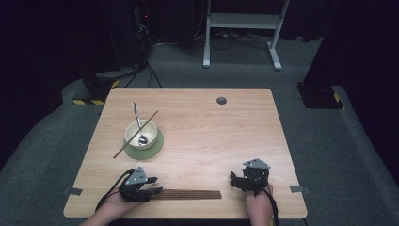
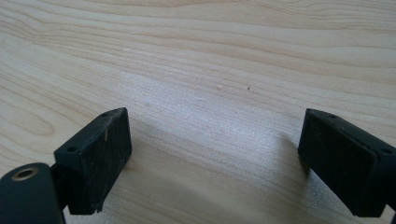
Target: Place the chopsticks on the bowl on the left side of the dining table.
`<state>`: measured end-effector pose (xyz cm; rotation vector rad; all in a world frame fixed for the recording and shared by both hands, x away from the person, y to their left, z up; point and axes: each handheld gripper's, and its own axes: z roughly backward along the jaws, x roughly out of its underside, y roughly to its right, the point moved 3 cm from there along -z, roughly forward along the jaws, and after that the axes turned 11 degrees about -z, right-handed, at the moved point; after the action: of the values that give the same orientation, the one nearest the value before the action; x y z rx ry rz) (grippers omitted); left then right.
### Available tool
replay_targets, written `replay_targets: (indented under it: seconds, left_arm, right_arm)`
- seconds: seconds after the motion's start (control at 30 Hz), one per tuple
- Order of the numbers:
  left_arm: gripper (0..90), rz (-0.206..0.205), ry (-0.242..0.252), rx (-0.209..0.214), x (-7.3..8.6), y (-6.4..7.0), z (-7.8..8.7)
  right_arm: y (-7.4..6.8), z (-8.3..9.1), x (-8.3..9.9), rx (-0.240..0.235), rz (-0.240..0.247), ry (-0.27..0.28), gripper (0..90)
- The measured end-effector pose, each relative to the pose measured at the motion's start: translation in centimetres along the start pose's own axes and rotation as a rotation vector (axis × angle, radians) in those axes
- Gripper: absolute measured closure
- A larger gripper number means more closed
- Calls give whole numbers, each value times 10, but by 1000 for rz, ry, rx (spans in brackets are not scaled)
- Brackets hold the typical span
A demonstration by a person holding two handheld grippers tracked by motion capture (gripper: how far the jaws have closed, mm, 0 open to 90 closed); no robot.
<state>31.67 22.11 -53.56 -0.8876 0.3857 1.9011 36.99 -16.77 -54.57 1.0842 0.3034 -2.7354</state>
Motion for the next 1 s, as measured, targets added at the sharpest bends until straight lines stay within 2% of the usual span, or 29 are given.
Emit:
replay_targets:
  seconds: [0.33, 0.63, 0.77, 0.87, 1.0]
  left_arm:
    - [537, 8, 3, -6, 1, -2, -1]
    - [540, 4, -1, -31, 3, -3, -2]
    - [549, -23, 2, -40, 1, -1, -4]
    - [586, -47, 5, -38, -2, 2, -7]
    - [647, -39, 10, -24, -2, 1, -10]
  right_arm:
    - [0, 0, 0, -2, 1, 0, 95]
    - [0, 0, 0, -3, 1, 0, 95]
    - [0, 0, 0, -3, 1, 0, 95]
    - [0, 0, 0, -3, 2, 0, 95]
    - [0, 0, 0, -3, 1, -1, 95]
